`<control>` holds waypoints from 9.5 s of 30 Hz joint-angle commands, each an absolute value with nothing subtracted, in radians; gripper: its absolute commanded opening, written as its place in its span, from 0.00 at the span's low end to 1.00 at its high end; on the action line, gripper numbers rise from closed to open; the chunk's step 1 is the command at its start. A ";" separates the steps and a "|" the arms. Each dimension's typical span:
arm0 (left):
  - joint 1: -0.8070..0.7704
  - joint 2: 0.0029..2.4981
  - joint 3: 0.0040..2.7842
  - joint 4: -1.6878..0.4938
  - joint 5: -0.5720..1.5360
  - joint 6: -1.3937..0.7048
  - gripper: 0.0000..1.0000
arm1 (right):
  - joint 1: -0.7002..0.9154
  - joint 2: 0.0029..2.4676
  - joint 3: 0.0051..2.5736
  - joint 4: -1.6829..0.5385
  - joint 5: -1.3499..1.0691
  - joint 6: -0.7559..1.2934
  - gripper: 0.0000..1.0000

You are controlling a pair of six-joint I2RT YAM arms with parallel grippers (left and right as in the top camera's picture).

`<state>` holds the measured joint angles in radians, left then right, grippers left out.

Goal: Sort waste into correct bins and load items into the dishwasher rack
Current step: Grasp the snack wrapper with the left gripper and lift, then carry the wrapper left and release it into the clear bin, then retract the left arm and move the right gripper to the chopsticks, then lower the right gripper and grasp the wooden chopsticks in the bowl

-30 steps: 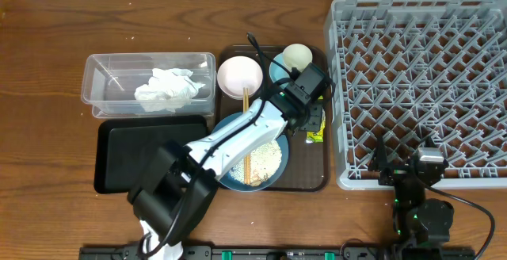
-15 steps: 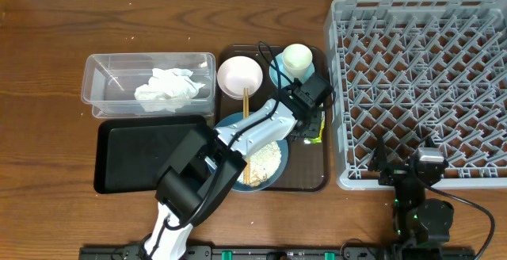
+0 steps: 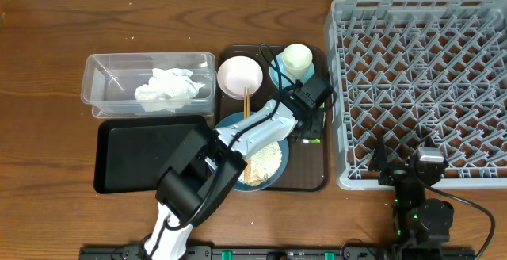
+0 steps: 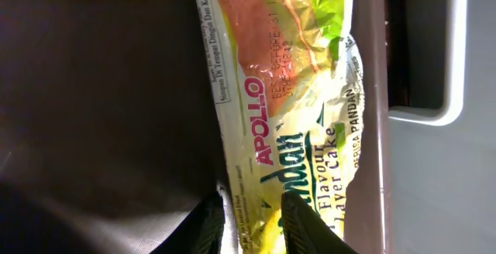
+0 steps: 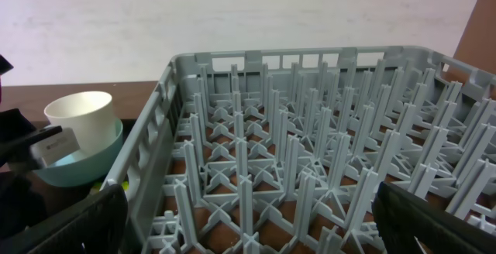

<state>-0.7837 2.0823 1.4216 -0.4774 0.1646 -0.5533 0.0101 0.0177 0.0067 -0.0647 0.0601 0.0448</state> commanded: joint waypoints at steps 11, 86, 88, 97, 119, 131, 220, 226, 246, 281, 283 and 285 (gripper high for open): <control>-0.785 2.088 1.429 -0.469 0.179 -0.556 0.27 | 0.010 0.018 0.006 -0.068 0.063 0.055 0.99; 0.049 1.749 1.446 -0.762 -0.082 -0.536 0.53 | 0.010 0.018 0.006 -0.068 0.063 0.055 0.99; 0.049 1.711 1.446 -0.768 -0.062 -0.536 0.59 | 0.010 0.018 0.006 -0.068 0.063 0.055 0.99; 0.048 1.491 1.446 -1.040 0.185 -0.509 0.60 | 0.010 0.018 0.006 -0.068 0.063 0.055 0.99; 0.025 1.214 1.446 -1.365 0.199 -0.318 0.59 | 0.010 0.018 0.009 -0.032 -0.196 0.155 0.99; 0.025 1.103 1.446 -1.337 0.190 -0.314 0.63 | 0.014 0.317 0.464 -0.281 -0.323 0.189 0.99; 0.226 1.110 1.444 -1.334 0.165 -0.398 0.91 | 0.921 1.711 1.098 -0.274 0.277 0.604 0.08; 0.226 1.110 1.444 -1.334 0.165 -0.398 0.91 | 0.897 1.582 1.098 -0.300 0.314 0.537 0.05; 0.226 1.110 1.444 -1.334 0.165 -0.398 0.91 | 0.791 1.568 1.097 -0.426 -0.027 0.455 0.21; 0.226 1.110 1.444 -1.334 0.165 -0.398 0.91 | 0.884 1.851 1.097 -0.279 0.086 0.456 0.20; 0.226 1.110 1.444 -1.334 0.165 -0.398 0.91 | 0.884 1.851 1.097 -0.281 0.094 0.456 0.21; 0.226 1.110 1.444 -1.334 0.165 -0.398 0.91 | 0.884 1.851 1.096 -0.280 0.100 0.456 0.20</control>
<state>0.2211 1.1053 1.4269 -1.3315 0.1738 -0.3958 0.8661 1.8431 1.0840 -0.2832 0.0723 0.4595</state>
